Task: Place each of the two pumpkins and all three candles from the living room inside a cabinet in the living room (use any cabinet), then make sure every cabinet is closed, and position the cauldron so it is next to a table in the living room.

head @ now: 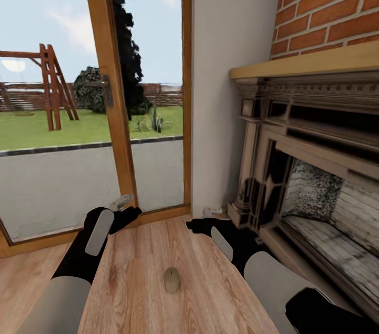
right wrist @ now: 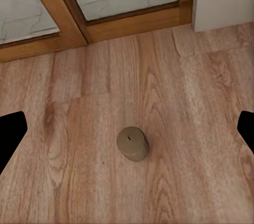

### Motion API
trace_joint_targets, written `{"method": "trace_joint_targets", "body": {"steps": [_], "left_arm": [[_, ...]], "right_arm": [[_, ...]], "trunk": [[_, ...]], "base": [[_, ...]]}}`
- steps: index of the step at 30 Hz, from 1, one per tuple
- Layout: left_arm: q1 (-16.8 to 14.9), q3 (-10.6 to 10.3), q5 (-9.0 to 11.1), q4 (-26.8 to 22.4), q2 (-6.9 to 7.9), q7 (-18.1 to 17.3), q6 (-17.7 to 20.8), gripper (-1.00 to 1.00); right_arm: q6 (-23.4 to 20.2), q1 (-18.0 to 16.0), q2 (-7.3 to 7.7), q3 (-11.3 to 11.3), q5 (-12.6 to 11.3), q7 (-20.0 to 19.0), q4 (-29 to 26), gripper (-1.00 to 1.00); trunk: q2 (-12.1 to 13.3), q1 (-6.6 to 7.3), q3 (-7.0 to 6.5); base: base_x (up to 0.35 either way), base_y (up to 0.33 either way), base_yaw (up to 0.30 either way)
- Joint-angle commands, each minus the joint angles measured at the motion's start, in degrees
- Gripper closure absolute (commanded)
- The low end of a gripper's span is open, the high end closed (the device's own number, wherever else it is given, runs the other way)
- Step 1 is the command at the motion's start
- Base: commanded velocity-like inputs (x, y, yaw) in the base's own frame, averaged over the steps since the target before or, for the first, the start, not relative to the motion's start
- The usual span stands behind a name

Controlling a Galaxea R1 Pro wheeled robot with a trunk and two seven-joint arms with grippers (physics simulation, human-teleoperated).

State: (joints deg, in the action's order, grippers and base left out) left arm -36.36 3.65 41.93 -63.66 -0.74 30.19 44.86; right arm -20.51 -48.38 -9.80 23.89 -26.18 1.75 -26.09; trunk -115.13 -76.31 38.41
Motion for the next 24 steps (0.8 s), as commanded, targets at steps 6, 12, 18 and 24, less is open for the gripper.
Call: {"method": "trace_joint_targets", "body": {"steps": [6,12,18,24], "left_arm": [[-0.03,0.11,0.61,-0.06,-0.05,0.5,0.14,-1.0],[-0.05,0.01,0.61,-0.06,-0.12,0.5,0.14,-1.0],[-0.07,-0.12,0.6,-0.06,-0.3,0.5,0.14,-1.0],[-0.05,-0.14,0.6,-0.06,-0.38,0.49,0.14,-1.0]], "right_arm": [[-0.17,-0.04,0.04,0.23,-0.28,0.18,-0.08,-1.0],[-0.18,-0.04,0.04,0.25,-0.28,0.18,-0.08,-1.0],[-0.15,-0.04,0.04,0.2,-0.28,0.18,-0.09,-1.0],[-0.15,-0.04,0.04,0.19,-0.28,0.18,-0.06,-1.0]], "trunk": [[-0.03,0.01,0.06],[-0.03,0.01,0.06],[-0.03,0.01,0.06],[-0.03,0.01,0.06]], "base": [[-0.001,0.064,-0.049],[-0.186,0.008,-0.034],[-0.282,-0.032,-0.002],[-0.311,-0.011,0.0]]}}
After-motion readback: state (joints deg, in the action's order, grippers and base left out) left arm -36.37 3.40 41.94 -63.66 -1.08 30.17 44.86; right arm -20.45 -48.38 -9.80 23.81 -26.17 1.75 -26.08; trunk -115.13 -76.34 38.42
